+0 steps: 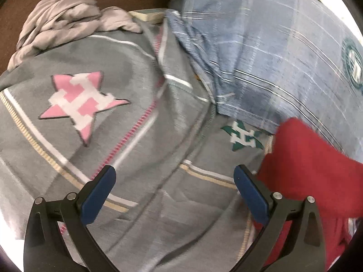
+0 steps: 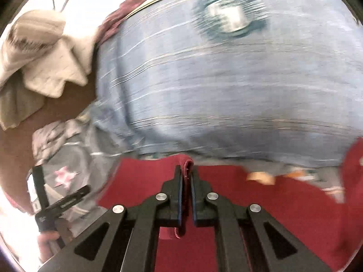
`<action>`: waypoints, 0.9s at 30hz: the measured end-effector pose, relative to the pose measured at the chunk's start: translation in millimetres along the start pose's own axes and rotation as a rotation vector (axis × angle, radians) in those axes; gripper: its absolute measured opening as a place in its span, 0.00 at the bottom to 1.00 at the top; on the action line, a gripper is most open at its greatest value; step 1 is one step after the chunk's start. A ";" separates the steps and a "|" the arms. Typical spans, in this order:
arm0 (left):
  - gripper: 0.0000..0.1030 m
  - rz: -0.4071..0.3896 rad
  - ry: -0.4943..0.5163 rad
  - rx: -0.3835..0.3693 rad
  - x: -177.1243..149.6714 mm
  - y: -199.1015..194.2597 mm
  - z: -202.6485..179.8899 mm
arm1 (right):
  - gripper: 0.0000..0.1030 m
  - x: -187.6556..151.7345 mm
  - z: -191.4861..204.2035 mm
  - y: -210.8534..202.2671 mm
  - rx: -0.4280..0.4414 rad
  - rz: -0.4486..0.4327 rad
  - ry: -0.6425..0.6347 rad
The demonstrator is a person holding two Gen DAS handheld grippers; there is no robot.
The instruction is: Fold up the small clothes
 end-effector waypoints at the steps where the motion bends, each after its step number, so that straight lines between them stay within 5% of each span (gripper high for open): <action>1: 1.00 -0.001 0.019 -0.003 -2.0 0.1 -6.3 | 0.05 -1.6 -19.2 -4.4 -0.040 0.000 0.024; 10: 1.00 0.010 0.150 -0.014 -19.3 8.1 -54.2 | 0.05 -65.3 -134.3 37.7 -0.216 0.152 0.214; 17: 1.00 0.027 0.264 -0.106 -41.2 10.7 -98.0 | 0.05 -67.4 -150.9 26.3 -0.229 0.121 0.236; 22: 1.00 0.118 0.405 0.108 -63.3 46.2 -107.4 | 0.07 -68.8 -174.8 31.1 -0.327 0.158 0.256; 25: 1.00 0.127 0.357 0.078 -62.1 45.8 -101.5 | 0.16 -80.6 -190.1 35.2 -0.429 0.198 0.284; 27: 1.00 0.138 0.332 0.041 -60.2 42.3 -98.4 | 0.35 -79.7 -176.3 27.0 -0.364 0.151 0.292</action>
Point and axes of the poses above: each gripper's, at about its wrist camera, not at the fingertips, and y roughly the way its jaws point, z to its left, x to its top, the point moved 9 cm from there along y, roughly the way its jaws point, and after that the axes turned 14 degrees about z, right-handed, at the moved point
